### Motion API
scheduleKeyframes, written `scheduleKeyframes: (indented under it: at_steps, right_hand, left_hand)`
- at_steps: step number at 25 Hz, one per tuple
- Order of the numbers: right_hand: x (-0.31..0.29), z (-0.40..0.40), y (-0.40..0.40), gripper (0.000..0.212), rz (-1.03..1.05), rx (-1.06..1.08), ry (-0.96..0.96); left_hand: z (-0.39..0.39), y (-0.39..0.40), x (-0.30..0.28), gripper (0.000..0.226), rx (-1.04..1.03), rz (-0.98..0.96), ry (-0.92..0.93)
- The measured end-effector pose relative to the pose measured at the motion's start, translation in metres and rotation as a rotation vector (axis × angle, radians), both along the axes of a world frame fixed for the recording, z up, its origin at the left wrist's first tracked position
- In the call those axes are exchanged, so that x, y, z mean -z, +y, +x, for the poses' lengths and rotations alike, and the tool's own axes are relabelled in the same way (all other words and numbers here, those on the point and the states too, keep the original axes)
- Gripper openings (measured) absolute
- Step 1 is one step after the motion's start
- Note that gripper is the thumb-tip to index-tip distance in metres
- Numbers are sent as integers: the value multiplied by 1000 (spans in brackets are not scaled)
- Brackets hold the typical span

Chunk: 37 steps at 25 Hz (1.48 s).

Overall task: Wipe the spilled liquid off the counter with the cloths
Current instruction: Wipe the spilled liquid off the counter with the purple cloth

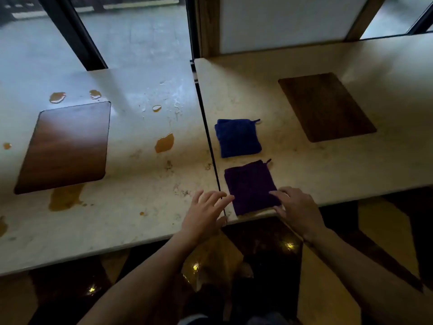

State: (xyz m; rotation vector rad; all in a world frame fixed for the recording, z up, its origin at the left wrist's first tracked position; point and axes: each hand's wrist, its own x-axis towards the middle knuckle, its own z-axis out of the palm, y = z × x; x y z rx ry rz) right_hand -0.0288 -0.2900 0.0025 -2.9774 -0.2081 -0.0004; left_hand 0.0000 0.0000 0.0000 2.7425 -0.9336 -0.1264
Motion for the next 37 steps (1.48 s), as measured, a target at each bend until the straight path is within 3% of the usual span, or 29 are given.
scheduleKeyframes:
  at_steps: [5,15,22,27,30,37]
  right_hand:
    - [26,11,-12,46,15,-120,83]
    - [28,31,-26,44,-2,-373,-65]
    - [5,50,-15,28,139,-173,-32]
    - [-41,69,19,23,430,-7,-149]
    - [-61,69,49,24,555,-36,-216]
    - [-82,53,142,32,628,-174,-301]
  left_hand:
    - [0,-27,28,50,-36,39,77]
    - [16,-48,34,36,104,172,-118]
    - [14,-58,7,31,-172,4,-66]
    - [22,-43,-44,21,-419,-215,-135]
    - [13,-15,-64,22,-462,-255,-202]
    - [-16,81,-77,17,-552,-481,-166]
